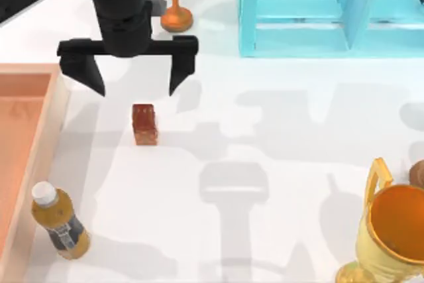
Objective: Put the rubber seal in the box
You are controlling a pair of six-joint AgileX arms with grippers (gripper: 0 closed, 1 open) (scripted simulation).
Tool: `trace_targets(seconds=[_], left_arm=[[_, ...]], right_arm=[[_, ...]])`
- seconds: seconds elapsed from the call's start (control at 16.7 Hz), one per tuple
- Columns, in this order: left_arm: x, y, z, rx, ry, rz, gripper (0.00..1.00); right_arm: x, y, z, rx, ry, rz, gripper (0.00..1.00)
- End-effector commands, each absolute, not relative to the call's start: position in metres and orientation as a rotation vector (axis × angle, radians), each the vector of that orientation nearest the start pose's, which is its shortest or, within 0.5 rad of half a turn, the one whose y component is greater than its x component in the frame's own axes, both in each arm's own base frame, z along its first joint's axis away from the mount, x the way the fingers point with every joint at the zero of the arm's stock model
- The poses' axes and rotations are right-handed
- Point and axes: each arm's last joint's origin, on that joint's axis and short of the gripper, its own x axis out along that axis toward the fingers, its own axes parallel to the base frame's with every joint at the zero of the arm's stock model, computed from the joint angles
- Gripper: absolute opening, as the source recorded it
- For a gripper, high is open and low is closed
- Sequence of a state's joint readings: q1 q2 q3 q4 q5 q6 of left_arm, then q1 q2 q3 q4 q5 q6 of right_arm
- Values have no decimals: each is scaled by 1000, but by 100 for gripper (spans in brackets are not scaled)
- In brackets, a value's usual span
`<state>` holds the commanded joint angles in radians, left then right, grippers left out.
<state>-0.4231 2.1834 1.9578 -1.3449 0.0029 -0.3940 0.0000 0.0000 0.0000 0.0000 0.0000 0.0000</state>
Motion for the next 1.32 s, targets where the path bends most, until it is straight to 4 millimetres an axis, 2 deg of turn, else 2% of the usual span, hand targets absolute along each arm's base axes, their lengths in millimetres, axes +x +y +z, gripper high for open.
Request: trace_targets(seconds=[0.18, 0.3, 0.72, 0.84, 1.02, 1.32], left_arm=[[395, -170, 220, 12, 1570, -13, 100], [396, -171, 208, 17, 1575, -14, 100], [396, -172, 129, 14, 1566, -17, 100], [394, -172, 121, 16, 1571, -16, 100], [394, -172, 121, 16, 1571, -16, 100], [394, -172, 121, 16, 1571, -16, 62]], right_arm=[[106, -1, 160, 0, 0, 0, 100], [106, -1, 160, 0, 0, 0, 100], [106, -1, 160, 0, 0, 0, 100], [106, -1, 160, 0, 0, 0, 100], [106, -1, 160, 0, 0, 0, 100], [106, -1, 160, 0, 0, 0, 100]])
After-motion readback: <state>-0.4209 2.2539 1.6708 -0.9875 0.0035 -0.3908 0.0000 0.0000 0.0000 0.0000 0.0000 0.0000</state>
